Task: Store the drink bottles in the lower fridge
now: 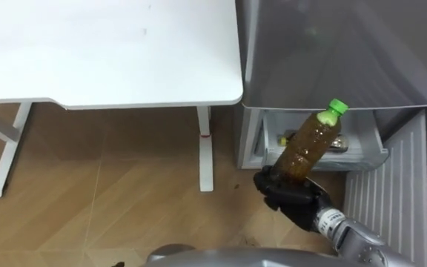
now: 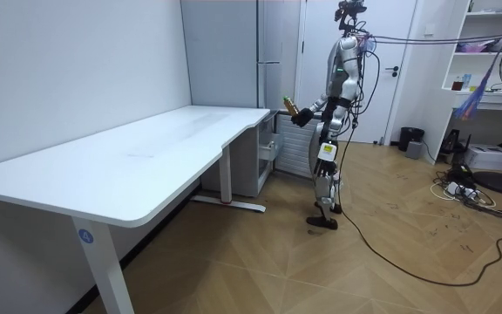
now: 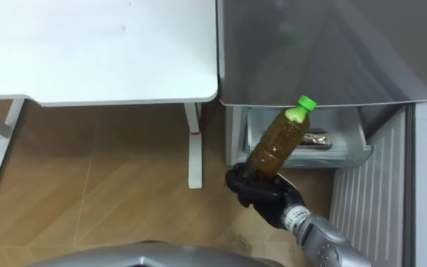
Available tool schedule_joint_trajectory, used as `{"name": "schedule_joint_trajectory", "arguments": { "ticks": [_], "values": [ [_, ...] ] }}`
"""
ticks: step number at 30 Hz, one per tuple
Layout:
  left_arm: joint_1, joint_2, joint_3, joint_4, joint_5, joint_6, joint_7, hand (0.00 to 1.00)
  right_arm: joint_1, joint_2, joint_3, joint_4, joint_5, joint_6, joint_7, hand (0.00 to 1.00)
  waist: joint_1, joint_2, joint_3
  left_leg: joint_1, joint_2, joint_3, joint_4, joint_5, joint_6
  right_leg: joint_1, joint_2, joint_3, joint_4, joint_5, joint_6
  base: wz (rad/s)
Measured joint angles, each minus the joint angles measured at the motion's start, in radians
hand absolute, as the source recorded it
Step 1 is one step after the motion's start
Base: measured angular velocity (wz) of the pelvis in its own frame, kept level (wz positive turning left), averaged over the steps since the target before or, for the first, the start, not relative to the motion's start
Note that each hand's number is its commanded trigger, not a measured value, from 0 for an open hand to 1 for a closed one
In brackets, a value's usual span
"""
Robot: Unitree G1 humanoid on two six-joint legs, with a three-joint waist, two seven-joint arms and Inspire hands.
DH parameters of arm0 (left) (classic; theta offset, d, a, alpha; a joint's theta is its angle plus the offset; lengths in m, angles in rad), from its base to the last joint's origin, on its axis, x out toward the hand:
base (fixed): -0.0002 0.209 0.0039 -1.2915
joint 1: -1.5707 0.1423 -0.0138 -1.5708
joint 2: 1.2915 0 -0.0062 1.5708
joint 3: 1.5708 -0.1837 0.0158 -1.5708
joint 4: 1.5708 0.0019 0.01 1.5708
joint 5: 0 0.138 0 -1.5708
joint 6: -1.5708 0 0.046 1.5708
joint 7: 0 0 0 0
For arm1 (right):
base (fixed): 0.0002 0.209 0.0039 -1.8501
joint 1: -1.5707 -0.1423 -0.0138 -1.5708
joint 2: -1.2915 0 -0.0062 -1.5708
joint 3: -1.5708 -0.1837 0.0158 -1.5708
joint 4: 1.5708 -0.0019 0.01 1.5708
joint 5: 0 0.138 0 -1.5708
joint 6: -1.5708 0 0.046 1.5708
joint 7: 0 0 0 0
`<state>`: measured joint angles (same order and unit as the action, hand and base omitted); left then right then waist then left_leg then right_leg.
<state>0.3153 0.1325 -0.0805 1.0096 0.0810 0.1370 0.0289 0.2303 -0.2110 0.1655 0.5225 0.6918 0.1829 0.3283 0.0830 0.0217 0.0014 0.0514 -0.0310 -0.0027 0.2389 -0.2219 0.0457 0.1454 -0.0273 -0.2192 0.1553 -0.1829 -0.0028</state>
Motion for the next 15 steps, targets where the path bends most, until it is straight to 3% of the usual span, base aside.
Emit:
{"name": "schedule_joint_trajectory", "arguments": {
  "ticks": [4,7,15],
  "values": [
    [0.013,-0.003,0.000,0.002,0.000,0.007,-0.001,0.00,-0.007,0.003,-0.024,0.053,0.100,-0.004,-0.043,1.00,-0.002,0.005,0.0009,0.001,0.000,0.001,-0.001,0.000,0.000,-0.001,0.001,0.001,0.000,0.000,0.000,0.00],
    [0.013,-0.002,0.000,0.004,0.000,0.007,-0.010,0.00,-0.007,0.003,-0.031,0.062,0.188,-0.015,-0.066,1.00,0.000,0.004,0.0064,0.001,0.000,0.003,-0.002,0.000,0.000,-0.001,0.001,0.003,0.001,0.000,0.000,0.00],
    [0.012,-0.001,0.000,0.003,-0.001,0.009,-0.039,0.00,-0.008,0.003,-0.005,0.063,0.349,-0.030,-0.067,1.00,0.004,-0.002,0.0085,0.000,-0.001,0.008,-0.002,0.000,0.000,-0.003,0.001,0.009,-0.004,-0.001,0.001,-0.01]
  ]
}}
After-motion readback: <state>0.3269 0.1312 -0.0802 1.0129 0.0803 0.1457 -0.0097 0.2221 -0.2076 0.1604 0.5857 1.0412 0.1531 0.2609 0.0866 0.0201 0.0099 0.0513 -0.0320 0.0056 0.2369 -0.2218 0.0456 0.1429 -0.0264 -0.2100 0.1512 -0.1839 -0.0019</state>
